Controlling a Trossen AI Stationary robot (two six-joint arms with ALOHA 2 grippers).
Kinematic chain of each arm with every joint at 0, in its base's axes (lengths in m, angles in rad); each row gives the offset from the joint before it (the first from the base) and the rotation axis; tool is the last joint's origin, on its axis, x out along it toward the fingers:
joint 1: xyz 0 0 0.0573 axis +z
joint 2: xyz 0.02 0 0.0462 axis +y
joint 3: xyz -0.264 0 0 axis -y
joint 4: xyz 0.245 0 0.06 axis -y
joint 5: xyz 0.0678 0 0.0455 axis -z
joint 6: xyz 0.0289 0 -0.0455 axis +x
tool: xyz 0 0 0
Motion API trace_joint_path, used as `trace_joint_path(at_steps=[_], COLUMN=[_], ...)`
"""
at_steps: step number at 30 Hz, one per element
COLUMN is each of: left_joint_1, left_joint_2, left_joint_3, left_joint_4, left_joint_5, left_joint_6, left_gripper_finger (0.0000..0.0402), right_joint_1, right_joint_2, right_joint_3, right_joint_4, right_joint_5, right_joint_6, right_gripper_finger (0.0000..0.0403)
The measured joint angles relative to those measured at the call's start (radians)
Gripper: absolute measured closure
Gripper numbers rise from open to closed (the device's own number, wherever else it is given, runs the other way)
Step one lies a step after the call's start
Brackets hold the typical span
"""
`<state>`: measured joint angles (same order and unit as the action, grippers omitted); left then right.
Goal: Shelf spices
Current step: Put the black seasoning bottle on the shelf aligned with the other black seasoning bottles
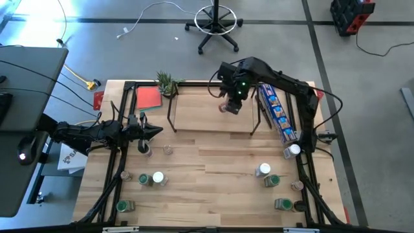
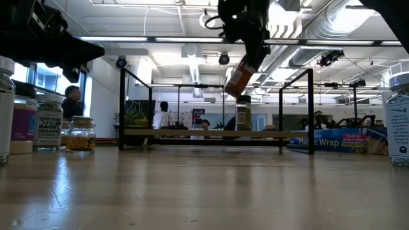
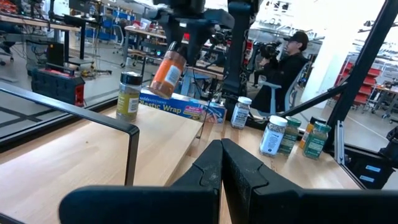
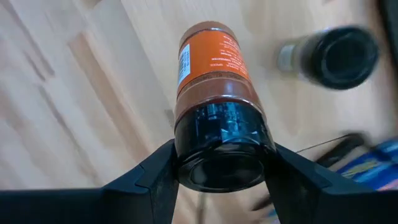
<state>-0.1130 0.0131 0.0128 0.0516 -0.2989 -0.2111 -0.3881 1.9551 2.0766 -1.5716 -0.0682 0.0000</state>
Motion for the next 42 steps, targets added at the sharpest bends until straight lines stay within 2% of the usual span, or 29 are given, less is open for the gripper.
trace_joint_path(at_steps=[7, 11, 18, 27, 38, 42], left_joint_1=[0.0, 0.0, 0.0, 0.0, 0.0, 0.0], left_joint_2=[0.0, 0.0, 0.0, 0.0, 0.0, 0.0], left_joint_3=[0.0, 0.0, 0.0, 0.0, 0.0, 0.0], left_joint_4=[-0.001, 0.0, 0.006, 0.006, 0.005, 0.005], left_joint_5=[0.0, 0.0, 0.0, 0.0, 0.0, 0.0], left_joint_6=[0.003, 0.002, -0.024, -0.049, -0.049, -0.049], left_gripper_finger=[0.0401, 0.0401, 0.0401, 0.0401, 0.0401, 0.0401], right_joint_1=[0.056, 0.074, 0.075, 0.074, 0.074, 0.074], right_joint_2=[0.022, 0.067, 0.146, 0.187, 0.187, 0.186], right_joint_3=[0.0, 0.0, 0.0, 0.001, 0.001, 0.001], right_joint_4=[0.0, 0.001, 0.002, 0.001, 0.001, 0.001], right_joint_5=[0.036, 0.101, 0.093, 0.091, 0.091, 0.091], right_joint_6=[-0.24, -0.22, -0.197, -0.157, -0.154, -0.154], right_gripper_finger=[0.0208, 0.0208, 0.0208, 0.0207, 0.0151, 0.0145])
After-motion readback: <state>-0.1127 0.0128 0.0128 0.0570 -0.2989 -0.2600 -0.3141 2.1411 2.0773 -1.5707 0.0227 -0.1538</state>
